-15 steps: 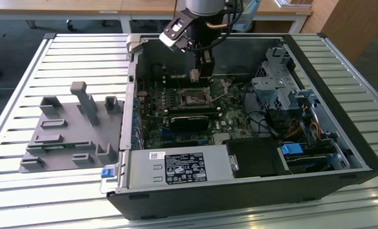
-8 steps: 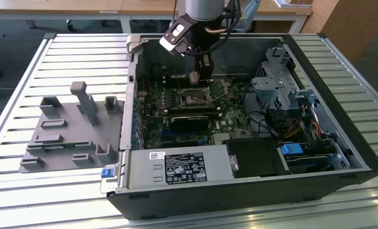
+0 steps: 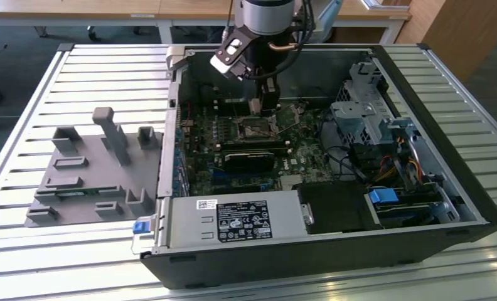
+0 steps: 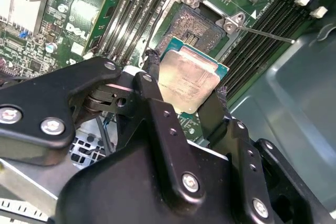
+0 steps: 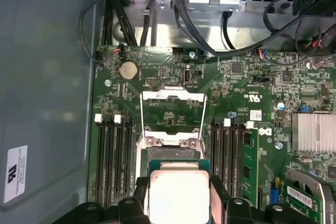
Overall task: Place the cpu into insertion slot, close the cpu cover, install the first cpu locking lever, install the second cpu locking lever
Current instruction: 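Place the cpu into insertion slot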
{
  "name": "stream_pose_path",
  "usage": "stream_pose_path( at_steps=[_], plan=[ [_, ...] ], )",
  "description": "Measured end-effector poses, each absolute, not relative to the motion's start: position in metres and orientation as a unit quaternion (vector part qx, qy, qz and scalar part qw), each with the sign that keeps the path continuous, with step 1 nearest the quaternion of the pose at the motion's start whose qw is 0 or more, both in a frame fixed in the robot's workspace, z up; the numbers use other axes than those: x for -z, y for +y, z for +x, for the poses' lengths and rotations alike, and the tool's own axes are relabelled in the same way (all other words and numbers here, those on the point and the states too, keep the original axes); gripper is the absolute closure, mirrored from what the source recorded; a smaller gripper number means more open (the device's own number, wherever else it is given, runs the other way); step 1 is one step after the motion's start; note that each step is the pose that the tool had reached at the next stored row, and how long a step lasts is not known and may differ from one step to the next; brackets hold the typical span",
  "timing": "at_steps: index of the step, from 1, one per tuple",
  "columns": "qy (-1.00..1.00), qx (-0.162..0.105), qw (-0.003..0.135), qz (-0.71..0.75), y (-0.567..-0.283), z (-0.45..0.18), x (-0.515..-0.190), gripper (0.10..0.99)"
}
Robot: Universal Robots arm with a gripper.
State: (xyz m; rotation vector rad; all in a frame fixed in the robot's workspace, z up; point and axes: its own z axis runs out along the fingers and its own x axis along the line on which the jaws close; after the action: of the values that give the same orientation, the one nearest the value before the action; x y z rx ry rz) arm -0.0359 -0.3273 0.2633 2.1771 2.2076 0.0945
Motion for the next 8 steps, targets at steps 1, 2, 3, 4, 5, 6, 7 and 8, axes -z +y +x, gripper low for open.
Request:
stream_pose_path(
  at_steps=[1,2,3,4,5,6,7,8],
  plan=[
    [0.712,-0.030,0.020,0.702,-0.3273,-0.0359,-0.2624,0.545],
    [0.712,-0.030,0.021,0.702,-0.3273,-0.0358,-0.2618,0.545],
    [0.712,-0.030,0.021,0.702,-0.3273,-0.0358,-0.2614,0.545],
    [0.712,-0.030,0.021,0.702,-0.3272,-0.0358,-0.2609,0.545],
    [0.712,-0.030,0.021,0.702,-0.3272,-0.0359,-0.2600,0.545],
    [0.712,-0.030,0.021,0.701,-0.3270,-0.0359,-0.2587,0.545],
    [0.712,-0.030,0.021,0.701,-0.3268,-0.0359,-0.2573,0.545],
    [0.713,-0.030,0.021,0.700,-0.3265,-0.0359,-0.2557,0.545]
  ],
)
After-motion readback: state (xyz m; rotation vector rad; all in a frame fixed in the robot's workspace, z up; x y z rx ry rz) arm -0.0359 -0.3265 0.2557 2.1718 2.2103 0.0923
